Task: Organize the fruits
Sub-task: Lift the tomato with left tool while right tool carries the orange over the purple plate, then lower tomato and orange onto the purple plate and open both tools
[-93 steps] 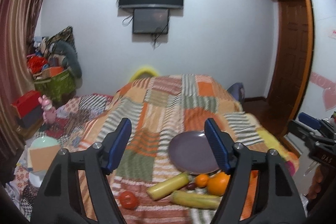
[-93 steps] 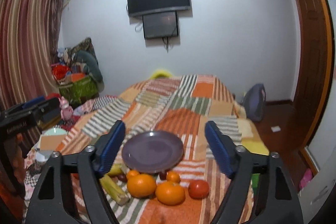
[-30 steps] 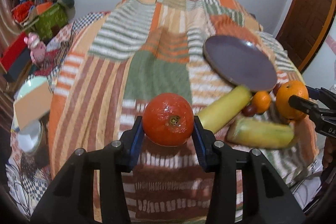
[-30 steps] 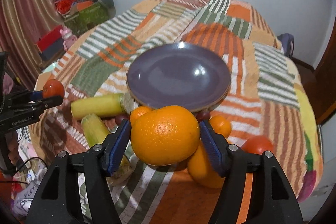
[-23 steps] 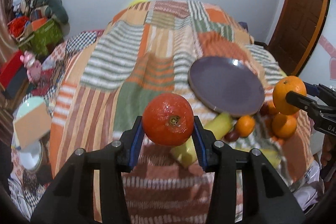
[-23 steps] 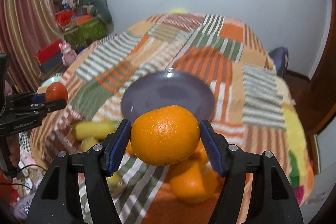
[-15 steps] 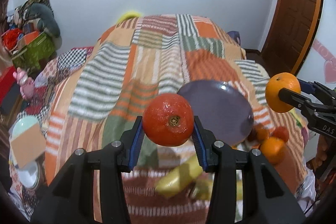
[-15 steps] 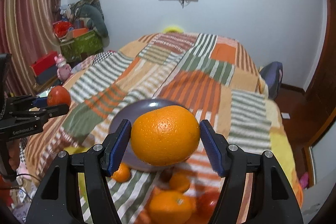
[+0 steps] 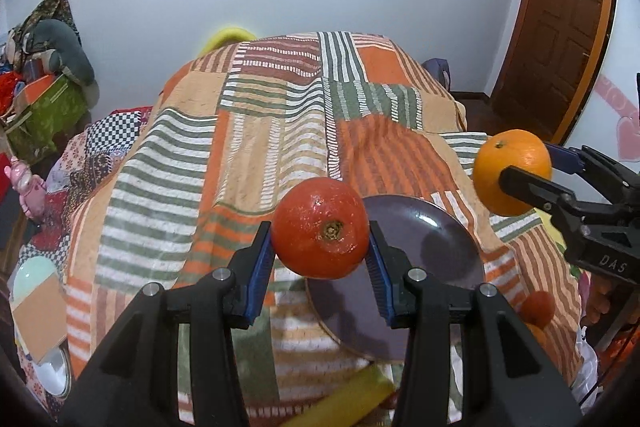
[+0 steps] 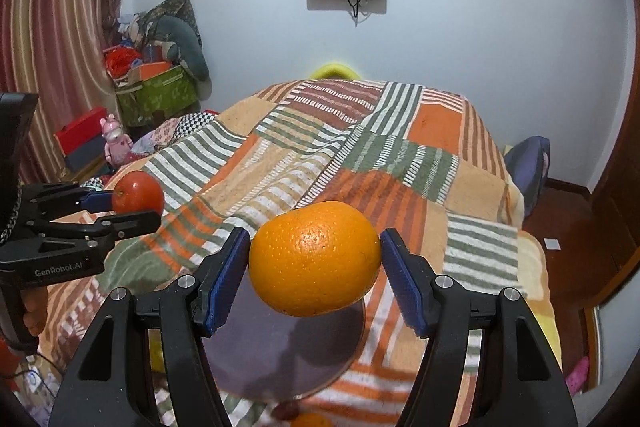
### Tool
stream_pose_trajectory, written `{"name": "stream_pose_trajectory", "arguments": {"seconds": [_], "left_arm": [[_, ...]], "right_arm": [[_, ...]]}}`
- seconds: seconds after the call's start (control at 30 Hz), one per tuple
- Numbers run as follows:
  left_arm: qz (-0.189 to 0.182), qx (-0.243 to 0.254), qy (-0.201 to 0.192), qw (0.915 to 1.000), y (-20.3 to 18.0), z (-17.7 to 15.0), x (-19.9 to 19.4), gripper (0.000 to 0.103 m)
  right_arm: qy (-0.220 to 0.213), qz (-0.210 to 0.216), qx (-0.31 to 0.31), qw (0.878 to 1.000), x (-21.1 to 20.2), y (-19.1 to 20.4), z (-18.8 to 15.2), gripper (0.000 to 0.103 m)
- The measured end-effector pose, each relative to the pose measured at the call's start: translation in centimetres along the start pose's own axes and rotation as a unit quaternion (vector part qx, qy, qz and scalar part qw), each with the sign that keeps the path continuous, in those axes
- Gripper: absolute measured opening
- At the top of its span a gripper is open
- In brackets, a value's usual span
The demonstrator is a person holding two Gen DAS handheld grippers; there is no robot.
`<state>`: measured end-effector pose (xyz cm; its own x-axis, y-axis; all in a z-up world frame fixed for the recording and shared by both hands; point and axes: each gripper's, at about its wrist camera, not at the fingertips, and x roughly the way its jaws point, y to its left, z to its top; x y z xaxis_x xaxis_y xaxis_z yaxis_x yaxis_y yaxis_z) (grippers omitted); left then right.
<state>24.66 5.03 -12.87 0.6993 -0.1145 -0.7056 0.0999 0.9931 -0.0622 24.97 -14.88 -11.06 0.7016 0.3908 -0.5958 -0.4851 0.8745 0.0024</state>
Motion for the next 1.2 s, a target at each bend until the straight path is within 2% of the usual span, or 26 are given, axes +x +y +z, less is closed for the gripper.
{"name": "stream_pose_trajectory", "arguments": {"seconds": [0.33,0.6,0.83,1.07,1.2], "left_arm": [[-0.013,-0.003,0.057,0.9983,-0.1,1.2,6.3,0.044],[-0.03,0.02,0.111,0.9932,-0.7,0.8,10.8,0.044],[-0.034,0.027,0.142,0.9889,-1.0,0.2,12.8,0.044],[-0.03,0.024,0.156,0.987,-0.9,-0.2,13.4,0.044],[-0.024,0.03,0.157,0.9869,-1.2,-0.4,13.4,0.05]], "right_arm": [[0.047,0.015,-0.015,0.999,5.1,-0.6,0.0,0.064],[0.091,0.024,-0.026,0.995,8.6,-0.8,-1.0,0.064],[0.135,0.048,-0.034,0.989,10.6,-0.5,-1.8,0.064],[0.149,0.046,-0.04,0.987,11.0,-0.5,-1.7,0.065],[0.154,0.046,-0.038,0.986,10.9,-0.6,-1.8,0.065]]}}
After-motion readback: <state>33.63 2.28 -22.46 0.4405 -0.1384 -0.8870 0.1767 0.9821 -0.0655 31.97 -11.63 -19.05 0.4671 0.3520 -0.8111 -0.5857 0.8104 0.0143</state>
